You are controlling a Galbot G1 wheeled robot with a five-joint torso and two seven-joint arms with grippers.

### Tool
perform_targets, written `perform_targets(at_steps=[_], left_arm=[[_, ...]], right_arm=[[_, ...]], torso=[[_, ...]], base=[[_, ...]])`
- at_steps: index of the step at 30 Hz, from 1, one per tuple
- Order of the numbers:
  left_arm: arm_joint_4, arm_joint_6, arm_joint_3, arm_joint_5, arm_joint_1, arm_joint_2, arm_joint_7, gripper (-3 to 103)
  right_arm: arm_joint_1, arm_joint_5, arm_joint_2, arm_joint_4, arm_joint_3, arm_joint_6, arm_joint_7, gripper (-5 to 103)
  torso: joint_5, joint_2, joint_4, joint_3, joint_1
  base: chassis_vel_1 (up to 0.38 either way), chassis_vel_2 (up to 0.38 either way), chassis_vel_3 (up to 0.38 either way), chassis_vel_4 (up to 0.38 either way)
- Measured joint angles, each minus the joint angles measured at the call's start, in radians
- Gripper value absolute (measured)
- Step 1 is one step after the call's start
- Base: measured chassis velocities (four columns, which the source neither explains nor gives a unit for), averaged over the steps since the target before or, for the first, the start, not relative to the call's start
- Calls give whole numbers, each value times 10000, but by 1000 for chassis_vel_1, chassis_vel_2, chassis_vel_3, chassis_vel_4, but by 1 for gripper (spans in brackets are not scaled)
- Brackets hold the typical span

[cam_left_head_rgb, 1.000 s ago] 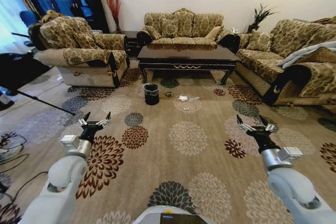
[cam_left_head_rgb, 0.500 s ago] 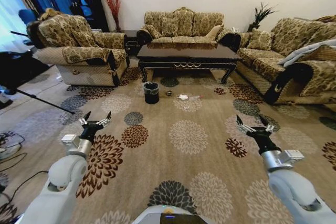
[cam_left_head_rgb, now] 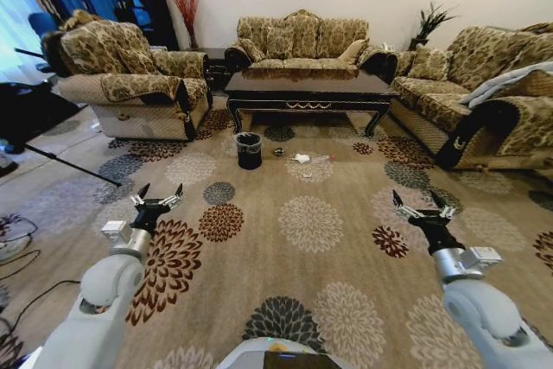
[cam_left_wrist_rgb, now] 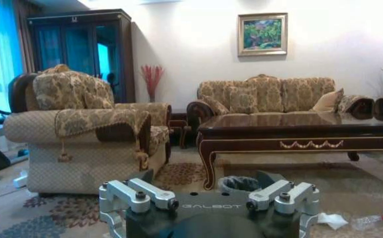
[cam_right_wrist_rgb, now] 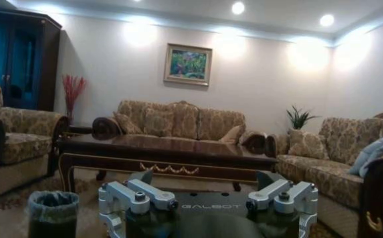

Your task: Move to the front of the table and pick up the trash from the floor, then place it into the trash bin.

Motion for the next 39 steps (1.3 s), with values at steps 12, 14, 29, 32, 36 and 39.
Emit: perform_targets(at_steps=[12, 14, 29, 32, 36, 39], left_arm=[[102, 9, -33, -34, -79, 70, 23, 100], [113, 10, -27, -34, -99, 87, 31, 100], [70, 79, -39, -118, -236, 198, 41, 100], [-221, 133, -173, -338, -319, 233, 3, 100], [-658, 216, -365, -743, -482, 320, -105, 100], [-880, 257, -485, -1015, -606, 350, -164, 100]], right_arm=[[102, 203, -46, -92, 125, -195, 49, 100], [122, 201, -30, -136, 116, -205, 110, 100], [271, 152, 44, -392, -46, -160, 209, 100], [290, 115, 58, -446, -67, -99, 227, 100], [309, 71, 53, -502, -67, -22, 242, 100], [293, -22, 41, -559, -67, 11, 243, 100]], torso=[[-1, -456, 1, -274, -184], [-1, -543, 1, -328, -216], [-1, -1168, 1, -726, -441], [-1, -1287, 1, -800, -489], [0, -1440, 0, -895, -545], [0, -1576, 1, -992, -588]], base=[[0, 0, 0, 0], [0, 0, 0, 0], [0, 0, 0, 0], [0, 0, 0, 0], [0, 0, 0, 0], [0, 0, 0, 0]])
